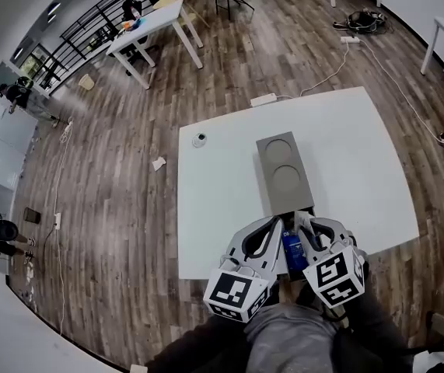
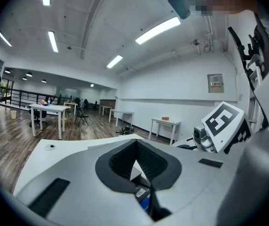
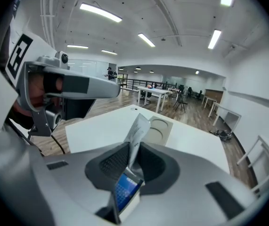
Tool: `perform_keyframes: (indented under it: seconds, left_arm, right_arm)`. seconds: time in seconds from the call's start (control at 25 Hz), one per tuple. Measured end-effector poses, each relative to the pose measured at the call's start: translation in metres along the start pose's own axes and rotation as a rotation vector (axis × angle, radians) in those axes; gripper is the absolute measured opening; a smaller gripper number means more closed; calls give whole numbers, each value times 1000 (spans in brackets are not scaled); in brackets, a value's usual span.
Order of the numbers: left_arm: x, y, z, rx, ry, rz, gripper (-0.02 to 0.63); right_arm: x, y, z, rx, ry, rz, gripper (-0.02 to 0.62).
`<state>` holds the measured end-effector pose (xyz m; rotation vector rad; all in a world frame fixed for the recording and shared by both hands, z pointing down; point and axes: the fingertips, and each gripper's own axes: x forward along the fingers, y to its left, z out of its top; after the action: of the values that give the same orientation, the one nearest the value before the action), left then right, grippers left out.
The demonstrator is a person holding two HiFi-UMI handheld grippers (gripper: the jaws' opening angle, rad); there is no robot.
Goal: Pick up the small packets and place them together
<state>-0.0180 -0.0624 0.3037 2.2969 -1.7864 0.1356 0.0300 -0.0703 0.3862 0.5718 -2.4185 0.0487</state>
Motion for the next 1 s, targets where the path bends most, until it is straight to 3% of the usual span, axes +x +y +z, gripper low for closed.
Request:
perform_keyframes:
  seconds: [0.28, 0.64, 0.88, 1.0]
  left_arm:
    - [25, 64, 1, -56, -5, -6, 3]
    - [36, 126, -14, -164, 50, 55, 3]
    - [38, 138, -23, -184, 67, 64, 3]
    - [33, 138, -20, -182, 65, 61, 3]
  right_arm:
    - [57, -45, 34, -21, 44, -90, 69]
    - [120, -67, 30, -19, 167, -58, 78]
    - [138, -63, 24, -23, 197, -29, 156]
    - [138, -58, 27, 1, 190, -20, 232]
